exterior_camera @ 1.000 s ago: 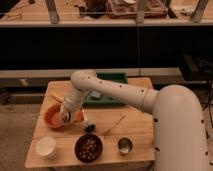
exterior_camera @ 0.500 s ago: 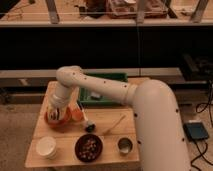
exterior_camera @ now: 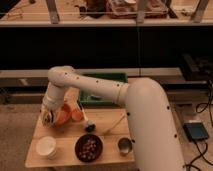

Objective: Wipe red bowl with eraser

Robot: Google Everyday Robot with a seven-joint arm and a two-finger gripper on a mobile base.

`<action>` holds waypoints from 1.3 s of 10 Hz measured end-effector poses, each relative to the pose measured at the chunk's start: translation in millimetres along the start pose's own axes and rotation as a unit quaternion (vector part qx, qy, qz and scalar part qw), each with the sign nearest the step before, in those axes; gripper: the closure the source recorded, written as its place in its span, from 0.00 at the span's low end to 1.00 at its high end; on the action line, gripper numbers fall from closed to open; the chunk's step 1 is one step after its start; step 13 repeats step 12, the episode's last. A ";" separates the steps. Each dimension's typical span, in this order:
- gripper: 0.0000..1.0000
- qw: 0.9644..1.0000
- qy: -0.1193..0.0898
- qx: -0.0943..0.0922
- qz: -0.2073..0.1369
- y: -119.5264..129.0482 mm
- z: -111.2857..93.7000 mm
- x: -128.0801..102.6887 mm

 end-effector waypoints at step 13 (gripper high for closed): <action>0.91 0.998 0.023 0.001 0.060 56.7 -41.2 22.2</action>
